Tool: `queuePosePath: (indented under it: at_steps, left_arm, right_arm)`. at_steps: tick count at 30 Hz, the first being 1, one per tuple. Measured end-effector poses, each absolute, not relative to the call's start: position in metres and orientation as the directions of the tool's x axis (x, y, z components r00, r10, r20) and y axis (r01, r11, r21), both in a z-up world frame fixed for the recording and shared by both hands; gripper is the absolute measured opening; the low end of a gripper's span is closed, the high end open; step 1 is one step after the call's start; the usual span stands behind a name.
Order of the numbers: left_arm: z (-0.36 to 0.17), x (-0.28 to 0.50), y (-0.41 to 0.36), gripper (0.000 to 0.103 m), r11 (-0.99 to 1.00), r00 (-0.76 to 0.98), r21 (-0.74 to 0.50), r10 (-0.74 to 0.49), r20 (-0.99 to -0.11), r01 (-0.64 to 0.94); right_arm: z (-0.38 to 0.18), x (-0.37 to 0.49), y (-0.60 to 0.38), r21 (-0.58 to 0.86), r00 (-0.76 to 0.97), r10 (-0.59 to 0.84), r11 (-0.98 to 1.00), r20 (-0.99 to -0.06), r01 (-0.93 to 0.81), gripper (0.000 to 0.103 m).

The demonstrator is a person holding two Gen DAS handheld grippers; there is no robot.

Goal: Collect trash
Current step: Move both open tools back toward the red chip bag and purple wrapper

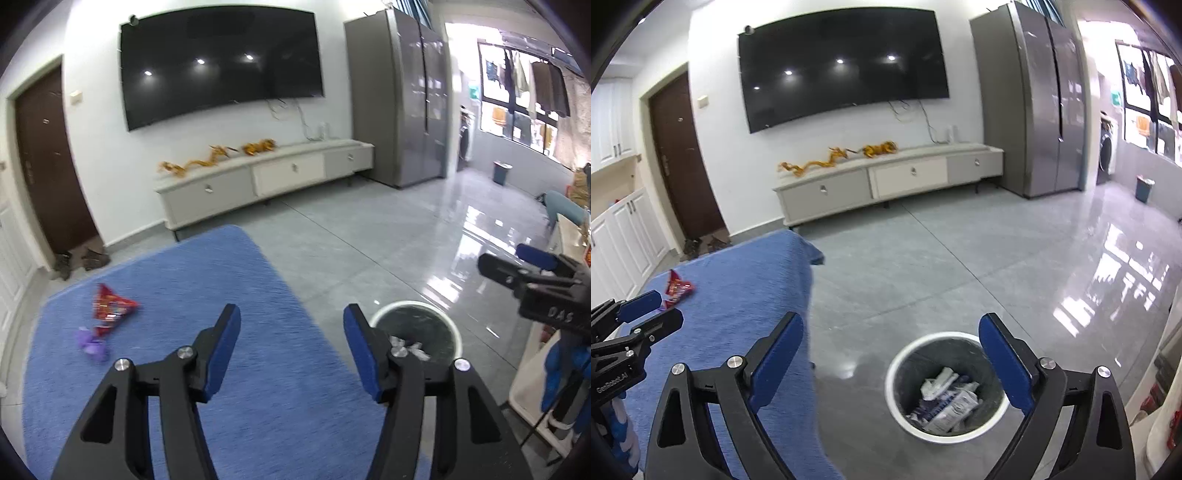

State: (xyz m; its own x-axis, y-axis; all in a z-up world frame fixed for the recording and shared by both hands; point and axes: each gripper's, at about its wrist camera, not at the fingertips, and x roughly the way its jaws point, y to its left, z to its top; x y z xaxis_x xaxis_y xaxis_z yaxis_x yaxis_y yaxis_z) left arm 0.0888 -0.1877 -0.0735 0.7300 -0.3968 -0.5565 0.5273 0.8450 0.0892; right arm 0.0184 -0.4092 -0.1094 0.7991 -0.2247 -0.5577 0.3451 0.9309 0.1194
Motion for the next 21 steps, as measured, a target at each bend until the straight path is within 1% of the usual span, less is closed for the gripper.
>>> queuePosePath:
  at_steps: [3,5,8,12,16,18,21]
  left_arm:
    - [-0.065,0.082,-0.162,0.067,0.872,0.777,0.097,-0.371,-0.509,0.48]
    - [-0.06,0.081,-0.144,0.07,0.888,0.805,0.1,-0.353,-0.477,0.449]
    - [-0.054,0.078,-0.122,0.077,0.906,0.832,0.094,-0.333,-0.444,0.413]
    - [-0.045,0.071,-0.093,0.09,0.935,0.882,0.101,-0.281,-0.379,0.341]
    - [-0.04,0.064,-0.072,0.095,0.949,0.904,0.095,-0.253,-0.345,0.302]
    - [-0.039,0.061,-0.066,0.1,0.954,0.91,0.088,-0.242,-0.337,0.287]
    - [-0.038,0.055,-0.052,0.102,0.962,0.923,0.085,-0.22,-0.316,0.259]
  right_arm:
    - [-0.099,0.018,-0.392,0.108,0.815,-0.219,0.94,-0.536,0.323,0.1]
    - [-0.093,0.018,-0.38,0.092,0.822,-0.219,0.946,-0.525,0.311,0.102]
    - [-0.085,0.019,-0.361,0.072,0.833,-0.209,0.956,-0.512,0.284,0.103]
    - [-0.077,0.019,-0.339,0.045,0.845,-0.201,0.966,-0.496,0.256,0.103]
    - [-0.071,0.019,-0.319,0.02,0.854,-0.203,0.97,-0.479,0.242,0.103]
    - [-0.068,0.018,-0.31,0.012,0.86,-0.206,0.971,-0.467,0.239,0.103]
    - [-0.063,0.014,-0.299,0.006,0.876,-0.209,0.972,-0.435,0.235,0.103]
